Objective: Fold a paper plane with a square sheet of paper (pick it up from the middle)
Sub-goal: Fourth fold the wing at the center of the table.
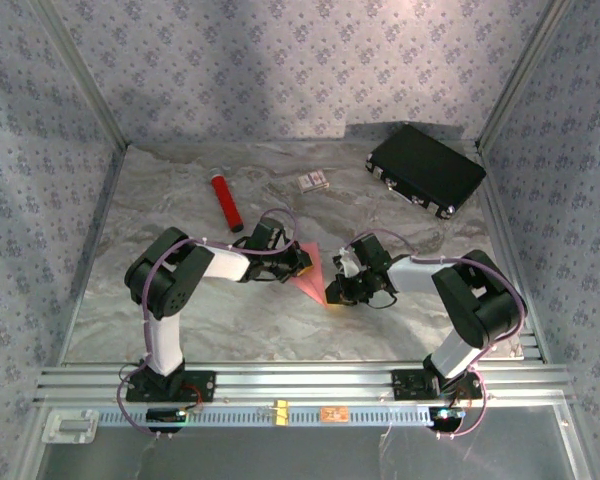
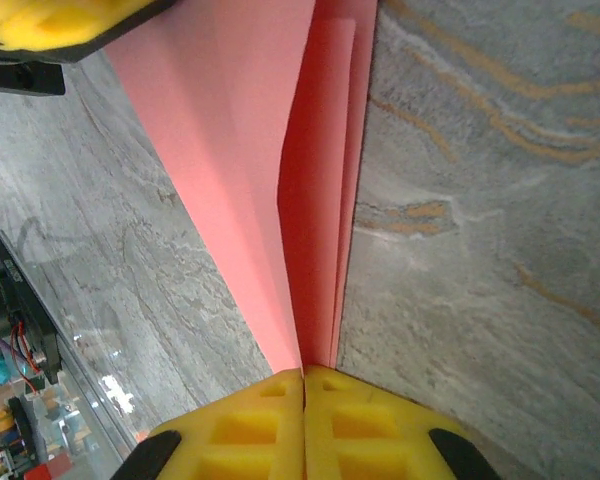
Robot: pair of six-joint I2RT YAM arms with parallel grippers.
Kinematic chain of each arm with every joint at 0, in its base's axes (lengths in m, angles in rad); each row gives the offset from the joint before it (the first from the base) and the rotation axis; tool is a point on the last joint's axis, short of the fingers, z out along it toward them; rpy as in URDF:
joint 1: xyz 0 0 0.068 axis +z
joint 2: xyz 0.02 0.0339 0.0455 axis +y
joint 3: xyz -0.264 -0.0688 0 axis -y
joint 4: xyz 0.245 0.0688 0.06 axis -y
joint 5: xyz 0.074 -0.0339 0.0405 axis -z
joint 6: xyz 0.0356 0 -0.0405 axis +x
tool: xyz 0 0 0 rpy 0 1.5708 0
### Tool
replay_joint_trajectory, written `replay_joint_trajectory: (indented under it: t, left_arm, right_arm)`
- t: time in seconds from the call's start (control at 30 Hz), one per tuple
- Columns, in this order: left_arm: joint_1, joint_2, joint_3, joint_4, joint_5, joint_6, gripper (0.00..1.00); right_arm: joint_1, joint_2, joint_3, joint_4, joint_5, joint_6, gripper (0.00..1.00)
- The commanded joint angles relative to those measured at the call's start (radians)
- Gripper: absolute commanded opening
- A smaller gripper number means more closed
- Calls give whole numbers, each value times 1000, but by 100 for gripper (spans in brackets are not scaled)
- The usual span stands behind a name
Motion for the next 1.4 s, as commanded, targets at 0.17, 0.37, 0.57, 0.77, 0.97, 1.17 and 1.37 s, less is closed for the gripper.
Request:
replay_joint_trajectory:
  t: [0.17, 0.37, 0.57, 0.77, 0.97, 1.17, 1.37]
  left_arm:
    - [11, 12, -37, -124, -77, -1, 5]
    - [11, 12, -38, -126, -77, 0, 5]
    - [12, 12, -38, -126, -79, -3, 5]
    - [11, 11, -37, -128, -79, -2, 5]
    - [13, 13, -37, -128, -79, -4, 5]
    - [13, 11, -37, -131, -82, -3, 5]
    - [13, 10, -37, -135, -82, -3, 5]
  right_arm:
    - [11, -27, -26, -156, -4, -31, 5]
    - [14, -15, -29, -159, -4, -33, 8]
    - [17, 13, -23, -187, 6, -42, 4]
    - [22, 8, -27, -206, 36, -37, 9]
    - [24, 1, -25, -238, 33, -53, 4]
    - [34, 6, -20, -257, 47, -56, 9]
    - [39, -2, -19, -272, 62, -58, 8]
